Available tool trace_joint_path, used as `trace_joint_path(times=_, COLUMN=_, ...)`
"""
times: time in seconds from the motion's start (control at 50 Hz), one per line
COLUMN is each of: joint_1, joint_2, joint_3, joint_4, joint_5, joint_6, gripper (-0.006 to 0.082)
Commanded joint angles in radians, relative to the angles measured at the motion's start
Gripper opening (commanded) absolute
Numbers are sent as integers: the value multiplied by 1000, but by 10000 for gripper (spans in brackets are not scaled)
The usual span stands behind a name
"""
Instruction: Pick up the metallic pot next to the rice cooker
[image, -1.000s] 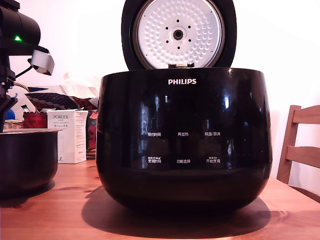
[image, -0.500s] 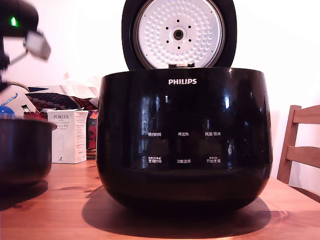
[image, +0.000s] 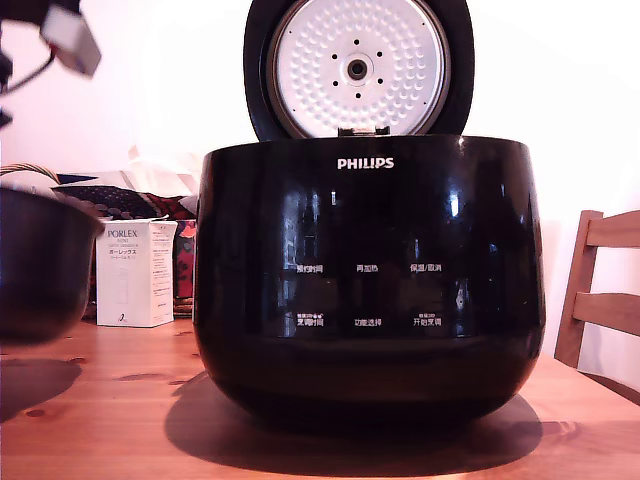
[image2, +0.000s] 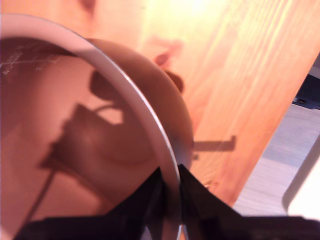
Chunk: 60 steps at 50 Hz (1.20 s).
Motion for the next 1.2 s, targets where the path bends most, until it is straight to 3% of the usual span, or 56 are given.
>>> trace_joint_path(times=0.0, joint_1=-21, joint_2=-56, joint_3=37, joint_4=5, joint_5=-3, joint_6=-6, gripper=-24)
trace_joint_path(times=0.58, joint_1=-178, joint_2=-319, joint_3=51, joint_4=-11, joint_5=-69, joint_6=-101, gripper=-24)
trace_joint_path(times=1.18, joint_1=-250, joint_2=-364, joint_3=63, joint_4=-19, joint_5=-76, joint_6=-179, gripper=-24)
